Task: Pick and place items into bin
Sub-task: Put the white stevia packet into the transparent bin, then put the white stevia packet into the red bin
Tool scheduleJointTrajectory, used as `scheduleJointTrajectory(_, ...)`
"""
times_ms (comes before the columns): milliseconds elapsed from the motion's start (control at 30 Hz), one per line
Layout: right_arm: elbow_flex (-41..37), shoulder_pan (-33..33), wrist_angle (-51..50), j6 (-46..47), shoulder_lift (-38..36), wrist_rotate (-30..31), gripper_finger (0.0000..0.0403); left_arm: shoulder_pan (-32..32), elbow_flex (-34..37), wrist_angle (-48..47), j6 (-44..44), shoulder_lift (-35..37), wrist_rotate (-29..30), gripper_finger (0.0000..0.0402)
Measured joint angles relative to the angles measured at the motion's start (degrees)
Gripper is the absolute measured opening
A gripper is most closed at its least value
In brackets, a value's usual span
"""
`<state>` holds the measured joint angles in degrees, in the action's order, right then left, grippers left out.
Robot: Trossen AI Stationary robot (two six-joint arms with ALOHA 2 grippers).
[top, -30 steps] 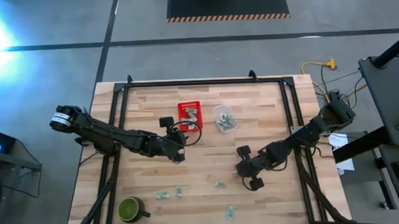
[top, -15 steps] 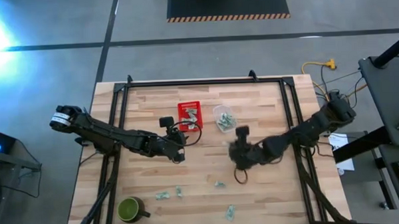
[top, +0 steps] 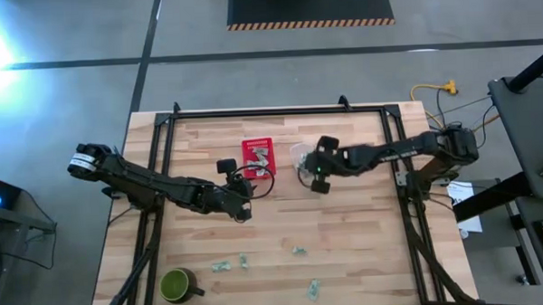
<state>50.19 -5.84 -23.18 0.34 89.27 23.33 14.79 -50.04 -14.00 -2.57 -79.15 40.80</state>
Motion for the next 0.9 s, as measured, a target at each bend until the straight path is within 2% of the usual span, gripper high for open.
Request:
scheduleJointTrajectory(67,0.0,-2.11,0.14,-0.76,0.0,-2.48,0.001,0.0,0.15,0.02,0.0,0.0,0.0,0.0086)
scheduleJointTrajectory(167,-0.02,-3.37,0.7,-2.65,0.0,-2.88,0.0026,0.0,0.49,0.02,0.0,0.0,0.0,0.0086)
scheduleJointTrajectory(533,-0.04,-3.34,3.73,-3.9,-0.57,-2.43,0.0135,0.09,0.5,0.0,-0.01,0.0,-0.86,0.0086)
scheduleJointTrajectory(600,-0.06,-2.97,3.67,-4.89,-1.56,-2.43,0.0144,0.36,0.15,0.01,0.16,0.02,-5.12,0.0086)
scheduleJointTrajectory(767,-0.13,-0.69,3.72,-7.02,-4.98,-2.94,0.015,1.2,-1.34,-1.93,1.42,0.11,-22.57,0.0086)
scheduleJointTrajectory(900,-0.91,1.37,3.82,-9.19,-8.51,-7.13,0.0144,4.46,-2.59,-5.61,1.91,0.13,-28.87,0.0086)
